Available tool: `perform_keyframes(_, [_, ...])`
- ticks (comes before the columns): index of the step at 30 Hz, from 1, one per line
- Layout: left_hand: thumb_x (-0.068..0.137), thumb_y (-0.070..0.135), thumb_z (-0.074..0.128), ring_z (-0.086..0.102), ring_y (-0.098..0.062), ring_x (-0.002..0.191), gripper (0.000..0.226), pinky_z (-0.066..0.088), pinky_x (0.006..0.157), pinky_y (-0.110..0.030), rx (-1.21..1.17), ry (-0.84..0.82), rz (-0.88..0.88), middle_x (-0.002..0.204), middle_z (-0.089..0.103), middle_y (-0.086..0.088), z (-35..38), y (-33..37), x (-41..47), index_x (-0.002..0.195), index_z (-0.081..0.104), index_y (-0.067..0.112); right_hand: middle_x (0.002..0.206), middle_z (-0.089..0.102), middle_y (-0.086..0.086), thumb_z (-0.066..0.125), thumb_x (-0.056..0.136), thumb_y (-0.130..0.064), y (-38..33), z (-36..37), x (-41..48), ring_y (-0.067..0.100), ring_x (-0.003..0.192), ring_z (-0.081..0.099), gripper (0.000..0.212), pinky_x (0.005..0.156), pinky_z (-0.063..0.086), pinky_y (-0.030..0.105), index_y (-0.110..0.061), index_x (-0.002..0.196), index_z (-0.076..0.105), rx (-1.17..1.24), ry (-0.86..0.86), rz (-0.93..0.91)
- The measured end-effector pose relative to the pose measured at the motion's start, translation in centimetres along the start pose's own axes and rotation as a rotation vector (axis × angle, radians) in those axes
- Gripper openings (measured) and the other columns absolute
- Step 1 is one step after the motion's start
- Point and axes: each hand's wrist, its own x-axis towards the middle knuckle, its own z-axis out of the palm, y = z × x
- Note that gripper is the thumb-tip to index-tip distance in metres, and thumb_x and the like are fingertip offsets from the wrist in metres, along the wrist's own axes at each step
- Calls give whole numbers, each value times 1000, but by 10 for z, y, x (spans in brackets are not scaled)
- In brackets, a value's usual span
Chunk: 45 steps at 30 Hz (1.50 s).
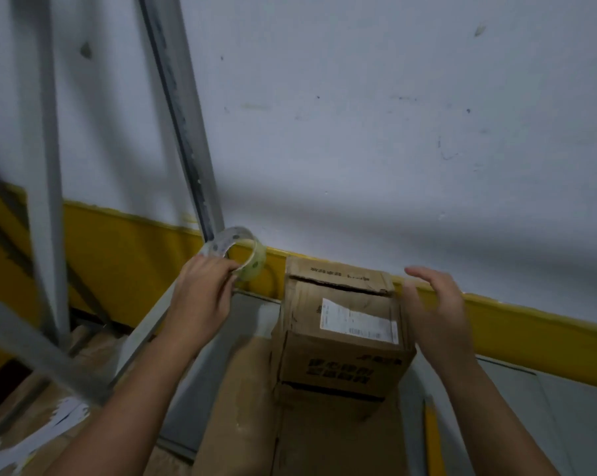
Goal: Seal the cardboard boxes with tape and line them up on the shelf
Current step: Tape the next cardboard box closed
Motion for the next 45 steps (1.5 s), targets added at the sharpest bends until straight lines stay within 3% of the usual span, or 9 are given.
perform_keyframes(3, [99,16,59,59,-23,100,15,36,115,-42,-61,22,156,100,67,2,-26,37,27,110,69,16,124,62,-16,67,97,-35,-47,2,13,-4,117,52,27,102,44,29,-33,124,65,-22,-116,-141])
perform_keyframes(8, [100,17,59,58,-13,103,15,36,119,-44,-168,-40,318,102,63,12,-40,92,43,111,67,22,151,42,-23,83,75,-61,-99,8,31,-5,139,39,95,111,36,23,-38,155,36,51,-472,-228])
perform_keyframes(10, [100,20,56,56,-9,104,16,33,122,-43,-195,-71,332,103,61,16,-39,105,41,112,66,25,150,43,-23,88,69,-60,-104,10,37,-5,138,41,104,114,38,27,-36,156,35,69,-508,-266])
perform_keyframes(15, [103,27,51,53,0,107,20,34,122,-45,-223,-107,295,106,58,24,-31,115,34,117,65,32,133,58,-22,93,66,-53,-91,12,30,-2,126,53,88,108,47,26,-34,143,56,90,-317,-314])
perform_keyframes(19, [105,30,48,49,6,110,21,29,126,-44,-233,-165,348,109,52,29,-28,114,30,121,56,42,131,64,-16,94,61,-55,-81,8,26,5,126,59,91,104,49,26,-32,141,58,336,-363,-165])
perform_keyframes(24, [106,25,51,57,1,113,18,28,127,-50,-314,-244,434,110,59,25,-29,101,30,116,61,36,110,76,-9,68,98,-14,-73,-11,32,10,107,71,22,90,59,29,-24,118,74,418,-376,-130])
perform_keyframes(28, [107,24,52,61,-7,116,18,26,128,-49,-358,-283,455,112,64,16,-30,96,29,117,66,25,102,79,-1,72,94,-3,-69,-7,33,14,99,74,23,84,59,25,-15,113,76,472,-385,-60])
perform_keyframes(40, [101,22,63,55,2,125,21,15,132,-37,-330,-372,400,122,61,24,-29,98,26,119,60,34,93,69,8,61,100,-3,-66,8,31,13,85,68,21,75,57,24,-19,111,70,436,-396,-11])
perform_keyframes(45, [103,53,52,59,-8,110,30,46,106,-39,-458,-375,264,104,67,14,-13,129,9,104,65,27,87,56,-1,54,104,-8,-72,17,24,1,69,55,20,60,47,20,-26,107,63,314,-430,-38])
